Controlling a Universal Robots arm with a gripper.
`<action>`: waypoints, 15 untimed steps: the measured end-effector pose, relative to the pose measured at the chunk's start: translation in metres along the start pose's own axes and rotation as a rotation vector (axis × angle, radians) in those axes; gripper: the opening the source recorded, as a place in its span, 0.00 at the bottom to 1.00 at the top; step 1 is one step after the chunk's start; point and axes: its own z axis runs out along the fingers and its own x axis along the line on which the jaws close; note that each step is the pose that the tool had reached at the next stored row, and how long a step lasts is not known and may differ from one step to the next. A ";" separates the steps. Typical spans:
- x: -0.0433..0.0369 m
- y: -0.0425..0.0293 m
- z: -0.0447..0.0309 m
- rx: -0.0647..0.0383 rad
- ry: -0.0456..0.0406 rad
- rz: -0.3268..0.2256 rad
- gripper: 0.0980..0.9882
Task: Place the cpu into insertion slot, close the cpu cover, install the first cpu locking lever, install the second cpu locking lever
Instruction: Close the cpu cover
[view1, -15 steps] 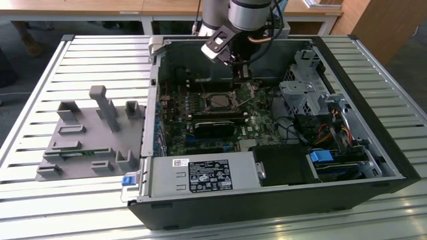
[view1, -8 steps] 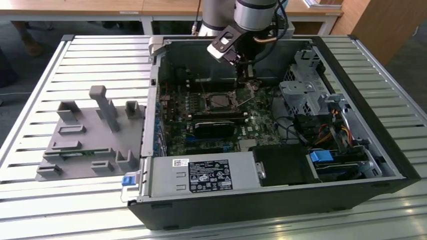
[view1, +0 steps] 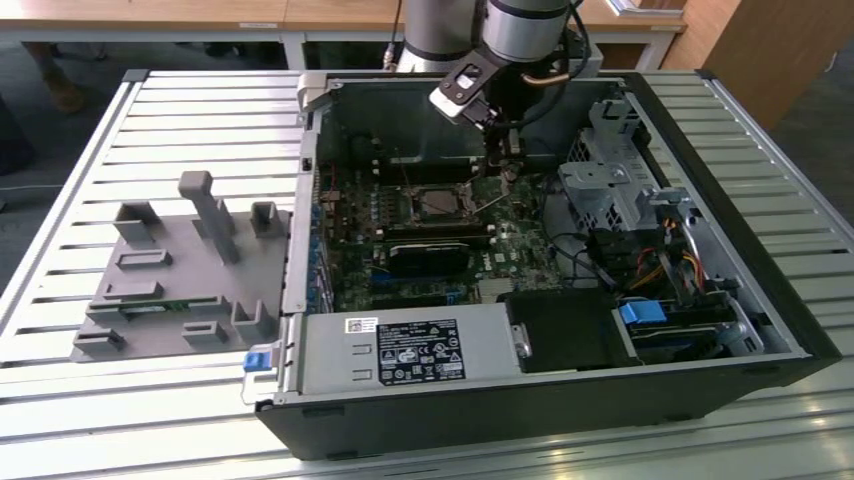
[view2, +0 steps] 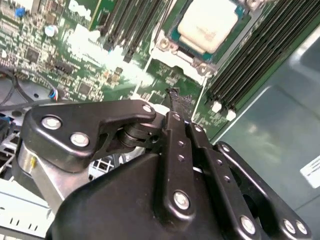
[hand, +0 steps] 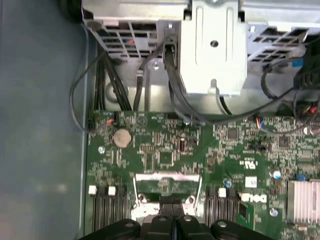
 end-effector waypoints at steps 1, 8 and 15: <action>0.0002 0.0021 0.0004 0.000 0.0000 0.000 0.02; 0.0013 0.0107 0.0028 0.000 -0.0002 0.000 0.02; 0.0066 0.0180 0.0046 0.000 0.0000 0.000 0.02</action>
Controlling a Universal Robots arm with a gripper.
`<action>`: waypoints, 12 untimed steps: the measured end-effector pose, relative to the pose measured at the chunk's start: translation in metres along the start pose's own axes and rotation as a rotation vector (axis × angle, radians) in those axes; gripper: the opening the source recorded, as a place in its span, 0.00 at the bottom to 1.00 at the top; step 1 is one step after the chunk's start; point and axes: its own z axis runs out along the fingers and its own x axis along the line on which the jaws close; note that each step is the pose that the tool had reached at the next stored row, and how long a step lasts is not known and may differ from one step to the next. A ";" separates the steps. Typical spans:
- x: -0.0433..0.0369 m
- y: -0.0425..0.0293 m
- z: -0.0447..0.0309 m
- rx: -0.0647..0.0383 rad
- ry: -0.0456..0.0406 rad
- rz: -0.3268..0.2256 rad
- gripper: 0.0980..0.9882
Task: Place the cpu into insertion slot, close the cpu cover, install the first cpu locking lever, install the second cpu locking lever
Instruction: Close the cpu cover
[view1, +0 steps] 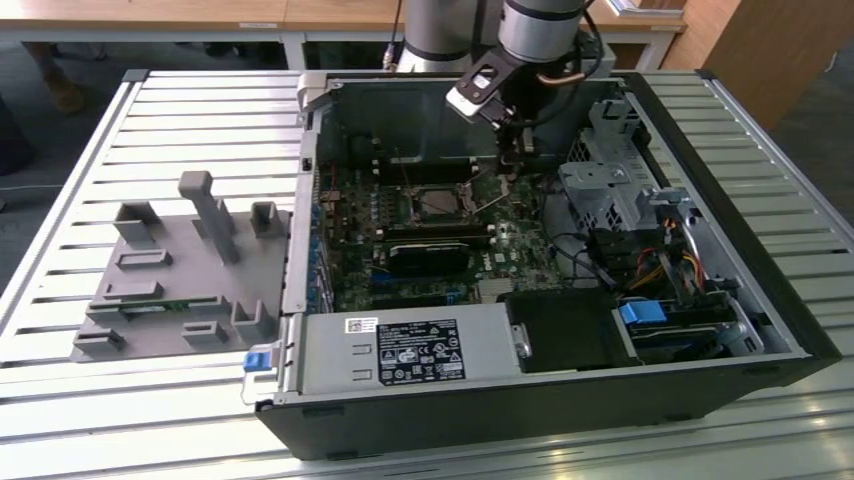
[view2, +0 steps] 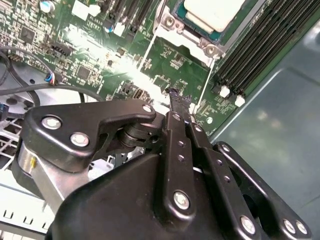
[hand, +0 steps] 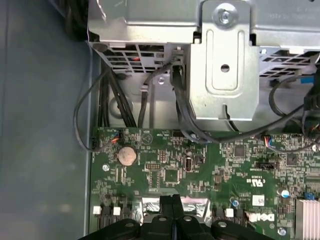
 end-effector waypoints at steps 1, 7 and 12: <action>0.0003 0.0011 0.0004 0.000 0.0001 0.000 0.02; 0.0014 0.0085 0.0018 0.000 -0.0004 0.014 0.02; 0.0023 0.0139 0.0030 0.000 -0.0007 0.019 0.02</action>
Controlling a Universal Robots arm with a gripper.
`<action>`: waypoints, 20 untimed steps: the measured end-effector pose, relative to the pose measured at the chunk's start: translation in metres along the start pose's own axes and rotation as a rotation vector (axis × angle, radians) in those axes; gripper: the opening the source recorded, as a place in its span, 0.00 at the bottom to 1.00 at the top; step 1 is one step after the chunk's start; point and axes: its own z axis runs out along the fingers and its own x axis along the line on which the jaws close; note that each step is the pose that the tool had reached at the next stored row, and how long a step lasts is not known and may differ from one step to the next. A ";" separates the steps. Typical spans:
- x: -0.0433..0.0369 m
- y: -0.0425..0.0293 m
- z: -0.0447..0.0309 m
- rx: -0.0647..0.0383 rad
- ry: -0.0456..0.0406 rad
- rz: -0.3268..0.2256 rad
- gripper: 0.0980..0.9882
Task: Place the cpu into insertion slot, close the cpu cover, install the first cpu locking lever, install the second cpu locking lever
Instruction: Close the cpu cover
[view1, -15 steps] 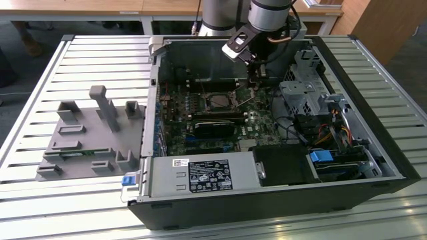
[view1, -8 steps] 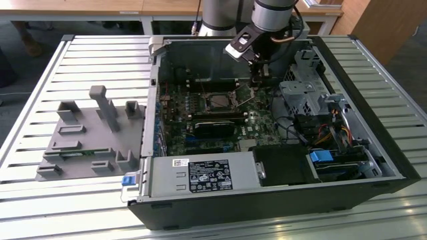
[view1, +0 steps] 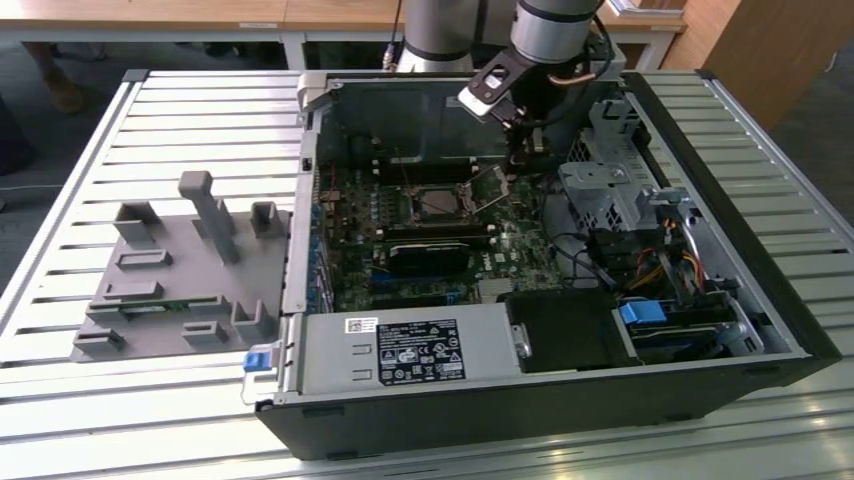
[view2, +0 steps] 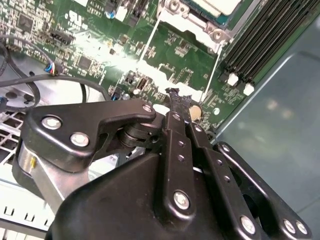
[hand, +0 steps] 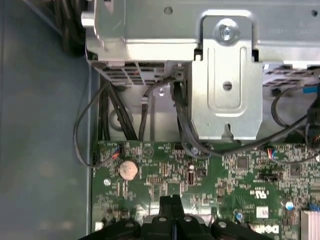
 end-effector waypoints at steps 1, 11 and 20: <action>0.0002 0.0016 0.0004 0.000 0.0002 0.000 0.02; 0.0022 0.0077 0.0036 0.001 0.0000 0.000 0.02; 0.0034 0.0092 0.0090 0.002 0.0001 0.000 0.02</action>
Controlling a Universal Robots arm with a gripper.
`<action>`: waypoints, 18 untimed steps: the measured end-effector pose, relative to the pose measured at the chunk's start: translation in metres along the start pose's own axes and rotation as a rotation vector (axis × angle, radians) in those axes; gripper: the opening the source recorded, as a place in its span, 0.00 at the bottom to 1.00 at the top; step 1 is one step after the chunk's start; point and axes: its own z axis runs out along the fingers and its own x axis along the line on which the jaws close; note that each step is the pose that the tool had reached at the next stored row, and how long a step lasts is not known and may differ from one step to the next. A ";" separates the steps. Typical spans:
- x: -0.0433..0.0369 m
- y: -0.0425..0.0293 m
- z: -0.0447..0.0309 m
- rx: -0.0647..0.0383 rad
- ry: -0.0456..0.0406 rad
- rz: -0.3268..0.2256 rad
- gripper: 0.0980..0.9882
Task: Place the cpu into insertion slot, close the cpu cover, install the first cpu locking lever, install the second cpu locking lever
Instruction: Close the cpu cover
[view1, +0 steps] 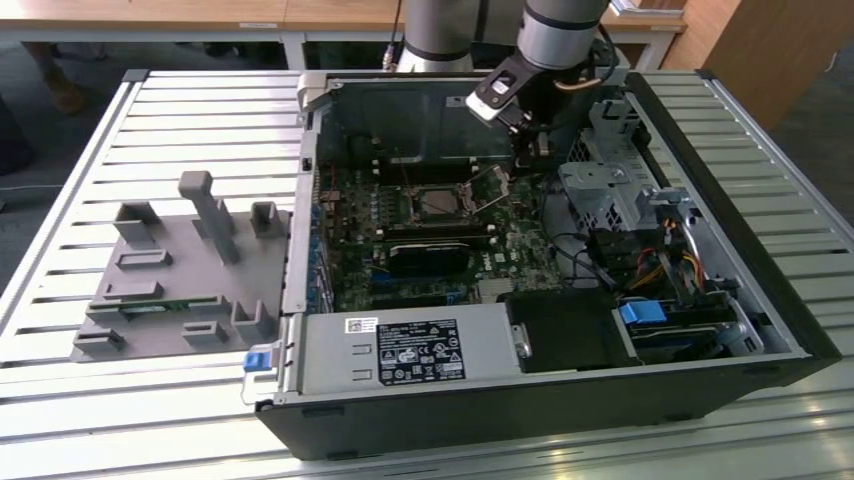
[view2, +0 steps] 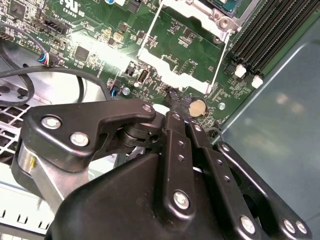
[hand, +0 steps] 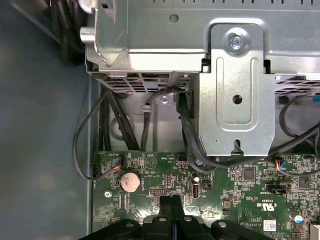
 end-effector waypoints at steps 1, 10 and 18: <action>0.0001 0.0002 0.0006 0.000 0.0000 0.000 0.02; 0.0002 -0.0010 0.0052 0.001 -0.0001 0.000 0.02; 0.0000 -0.0214 0.0050 0.001 -0.0001 0.000 0.02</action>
